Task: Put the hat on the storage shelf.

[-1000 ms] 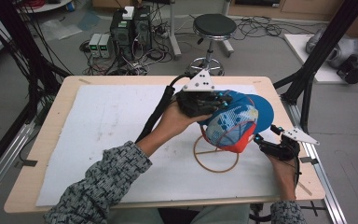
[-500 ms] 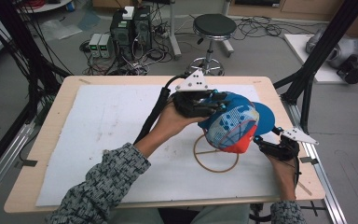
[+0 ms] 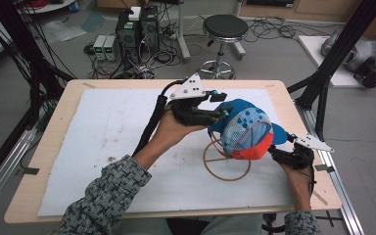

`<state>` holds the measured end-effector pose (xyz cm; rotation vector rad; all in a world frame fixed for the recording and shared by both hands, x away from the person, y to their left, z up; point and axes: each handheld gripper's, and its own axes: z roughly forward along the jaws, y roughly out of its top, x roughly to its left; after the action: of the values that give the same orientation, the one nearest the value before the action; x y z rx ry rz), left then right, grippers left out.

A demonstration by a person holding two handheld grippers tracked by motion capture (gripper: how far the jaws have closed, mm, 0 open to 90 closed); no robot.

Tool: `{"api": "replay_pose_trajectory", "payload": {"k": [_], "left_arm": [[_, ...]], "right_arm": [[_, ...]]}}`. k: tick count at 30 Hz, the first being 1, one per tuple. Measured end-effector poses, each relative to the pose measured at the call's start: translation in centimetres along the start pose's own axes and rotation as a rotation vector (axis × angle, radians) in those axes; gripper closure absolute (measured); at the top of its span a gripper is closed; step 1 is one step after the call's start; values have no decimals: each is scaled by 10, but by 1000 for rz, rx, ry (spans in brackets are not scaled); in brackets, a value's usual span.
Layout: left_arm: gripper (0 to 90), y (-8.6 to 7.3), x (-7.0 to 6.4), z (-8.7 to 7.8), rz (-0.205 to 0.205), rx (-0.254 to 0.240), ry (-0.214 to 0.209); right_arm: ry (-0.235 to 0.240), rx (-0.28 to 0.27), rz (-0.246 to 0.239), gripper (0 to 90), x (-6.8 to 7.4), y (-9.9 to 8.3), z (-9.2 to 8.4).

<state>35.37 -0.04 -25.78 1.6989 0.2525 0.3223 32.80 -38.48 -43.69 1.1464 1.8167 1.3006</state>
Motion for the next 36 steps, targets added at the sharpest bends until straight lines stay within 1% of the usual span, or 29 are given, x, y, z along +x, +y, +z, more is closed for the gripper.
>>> {"api": "replay_pose_trajectory", "payload": {"k": [3, 8, 9, 13, 15, 16, 17, 18, 19, 20, 22, 24, 26, 27, 30, 33, 36], "left_arm": [[499, -5, 4, -13, -13, -17, 24], [487, -16, 11, -38, -26, -34, 91], [484, -19, 12, -44, -27, -30, 106], [476, -28, 18, -66, -35, -34, 162], [475, -32, 21, -78, -39, -40, 190], [474, -34, 22, -83, -45, -43, 202], [474, -36, 23, -88, -47, -43, 214], [474, -38, 24, -93, -50, -43, 228], [473, -41, 25, -98, -49, -39, 243], [472, -43, 25, -102, -47, -37, 260], [466, -49, 27, -113, -39, -26, 299], [456, -54, 28, -120, -32, -16, 330], [443, -59, 29, -129, -27, -1, 373], [438, -63, 29, -133, -25, 5, 391], [421, -72, 31, -146, -23, 21, 441], [413, -81, 33, -159, -28, 30, 488], [404, -91, 36, -174, -45, 31, 531]], "right_arm": [[3, 0, -2, 195, 0, 0, -1], [4, 3, -15, 194, 1, -1, -4], [4, 8, -27, 193, 1, -2, -4], [26, 44, -47, 188, 2, -4, -4], [45, 57, -41, 186, 1, -5, -4], [59, 67, -29, 186, 1, -5, -4], [66, 89, -39, 186, 2, -6, -5], [66, 89, -39, 186, 2, -6, -5], [70, 103, -50, 186, 1, -7, -5], [74, 119, -48, 186, 1, -8, -5], [70, 142, -67, 186, 0, -9, -6], [65, 157, -64, 186, -1, -10, -8], [55, 176, -77, 186, -4, -12, -9], [49, 182, -76, 186, -5, -12, -9], [30, 170, -55, 186, -8, -12, -13], [12, 144, -48, 186, -9, -10, -15], [3, 118, -43, 186, -10, -8, -16]]}}
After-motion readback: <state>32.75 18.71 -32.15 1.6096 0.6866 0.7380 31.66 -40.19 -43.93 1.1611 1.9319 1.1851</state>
